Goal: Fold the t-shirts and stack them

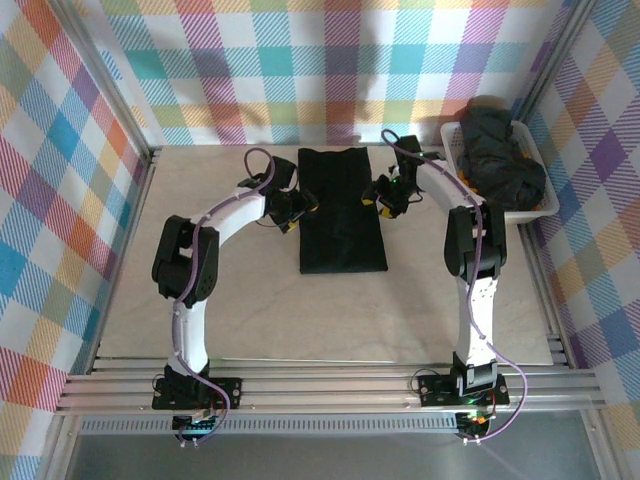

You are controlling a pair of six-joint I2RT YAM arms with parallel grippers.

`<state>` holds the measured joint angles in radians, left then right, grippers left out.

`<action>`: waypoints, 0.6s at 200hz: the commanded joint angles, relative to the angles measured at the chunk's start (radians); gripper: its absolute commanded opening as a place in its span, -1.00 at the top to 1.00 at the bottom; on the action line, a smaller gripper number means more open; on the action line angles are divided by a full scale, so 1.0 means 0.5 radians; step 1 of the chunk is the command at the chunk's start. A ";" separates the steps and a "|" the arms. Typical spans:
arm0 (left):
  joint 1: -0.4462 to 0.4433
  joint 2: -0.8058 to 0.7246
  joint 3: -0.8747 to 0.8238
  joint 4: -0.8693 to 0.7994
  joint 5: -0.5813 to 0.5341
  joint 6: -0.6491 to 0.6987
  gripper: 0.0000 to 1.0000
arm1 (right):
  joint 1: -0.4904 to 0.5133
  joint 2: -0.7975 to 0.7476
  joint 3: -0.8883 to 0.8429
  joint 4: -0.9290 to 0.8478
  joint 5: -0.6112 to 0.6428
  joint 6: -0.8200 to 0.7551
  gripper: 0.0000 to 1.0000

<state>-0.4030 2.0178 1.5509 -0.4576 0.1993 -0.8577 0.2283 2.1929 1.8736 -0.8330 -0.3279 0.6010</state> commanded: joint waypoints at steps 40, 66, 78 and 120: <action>-0.186 -0.754 -1.080 0.507 0.060 -0.455 -0.24 | -0.009 -0.879 -1.072 0.340 -0.062 0.025 -0.12; -0.271 -0.774 -1.258 0.642 0.114 -0.660 0.07 | -0.005 -1.079 -1.503 0.527 -0.132 0.096 -0.08; -0.292 -0.759 -1.298 0.656 0.102 -0.732 0.10 | -0.005 -1.092 -1.613 0.578 -0.157 0.115 -0.08; -0.335 -0.664 -1.348 0.720 0.084 -0.846 0.05 | -0.004 -0.984 -1.761 0.710 -0.221 0.162 -0.08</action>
<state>-0.5655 1.6562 0.8913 -0.1696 0.2359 -1.2137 0.2283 1.6768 1.0092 -0.5671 -0.3958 0.6525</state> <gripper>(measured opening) 0.472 0.539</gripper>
